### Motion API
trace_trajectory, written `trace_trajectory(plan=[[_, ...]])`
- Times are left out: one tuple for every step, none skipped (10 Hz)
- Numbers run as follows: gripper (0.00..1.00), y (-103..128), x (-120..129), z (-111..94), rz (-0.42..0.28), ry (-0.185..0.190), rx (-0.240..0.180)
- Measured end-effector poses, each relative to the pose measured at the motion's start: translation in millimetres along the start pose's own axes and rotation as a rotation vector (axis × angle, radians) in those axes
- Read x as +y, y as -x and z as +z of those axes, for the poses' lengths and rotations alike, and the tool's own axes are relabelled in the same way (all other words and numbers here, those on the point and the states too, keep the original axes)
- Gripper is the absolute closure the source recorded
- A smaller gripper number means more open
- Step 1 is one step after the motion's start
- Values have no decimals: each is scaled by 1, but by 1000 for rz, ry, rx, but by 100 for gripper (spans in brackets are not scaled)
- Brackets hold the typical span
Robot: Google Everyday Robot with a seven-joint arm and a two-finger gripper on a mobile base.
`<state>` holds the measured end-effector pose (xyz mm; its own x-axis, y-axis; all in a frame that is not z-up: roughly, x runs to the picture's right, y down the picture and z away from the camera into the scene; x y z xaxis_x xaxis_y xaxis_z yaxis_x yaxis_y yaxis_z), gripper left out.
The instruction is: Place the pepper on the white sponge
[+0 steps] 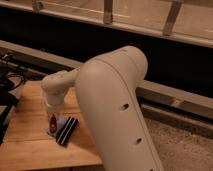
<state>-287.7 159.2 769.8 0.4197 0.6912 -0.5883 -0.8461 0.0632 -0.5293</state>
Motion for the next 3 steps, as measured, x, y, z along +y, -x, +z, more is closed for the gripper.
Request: trace_trajectory(plan=[[30, 0, -2, 3, -2, 1, 0], [42, 1, -3, 6, -12, 4, -1], [51, 1, -2, 5, -17, 4, -2]])
